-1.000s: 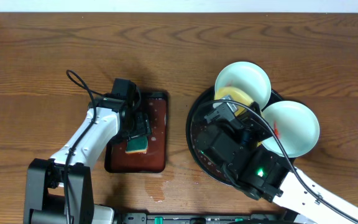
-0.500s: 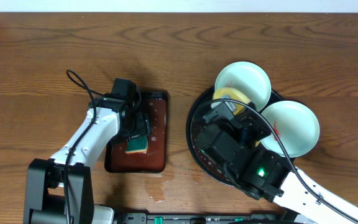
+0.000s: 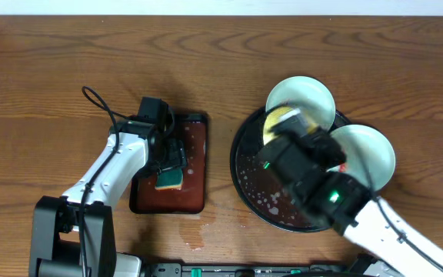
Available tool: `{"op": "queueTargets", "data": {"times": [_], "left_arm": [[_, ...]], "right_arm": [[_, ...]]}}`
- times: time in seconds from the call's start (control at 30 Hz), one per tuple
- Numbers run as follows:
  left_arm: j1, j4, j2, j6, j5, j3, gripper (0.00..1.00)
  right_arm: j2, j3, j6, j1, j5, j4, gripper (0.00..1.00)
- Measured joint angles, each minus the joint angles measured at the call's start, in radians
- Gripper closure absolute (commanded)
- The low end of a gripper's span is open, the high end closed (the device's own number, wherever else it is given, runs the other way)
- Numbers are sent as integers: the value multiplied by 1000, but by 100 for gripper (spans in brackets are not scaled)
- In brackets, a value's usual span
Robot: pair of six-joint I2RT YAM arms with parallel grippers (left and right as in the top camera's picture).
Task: Clean dirty plates on tray and stack at the side
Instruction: 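Move the yellow plate right and set it on the table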
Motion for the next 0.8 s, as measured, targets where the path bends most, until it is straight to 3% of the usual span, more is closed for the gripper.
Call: {"op": "queueTargets", "data": {"times": [0.13,0.4,0.6,0.8], "left_arm": [[0,-11,0,0,0,0,20],[0,-21,0,0,0,0,19],[0,-22,0,0,0,0,19],[0,-23,0,0,0,0,20]], "right_arm": [[-27,3,87,-250,-335,14,99],[-90,33,142,-924,-965,19,99],[-2,34,217,-1344,-1134,63,99],[193,35,330,-1607,-1168,146,99]]}}
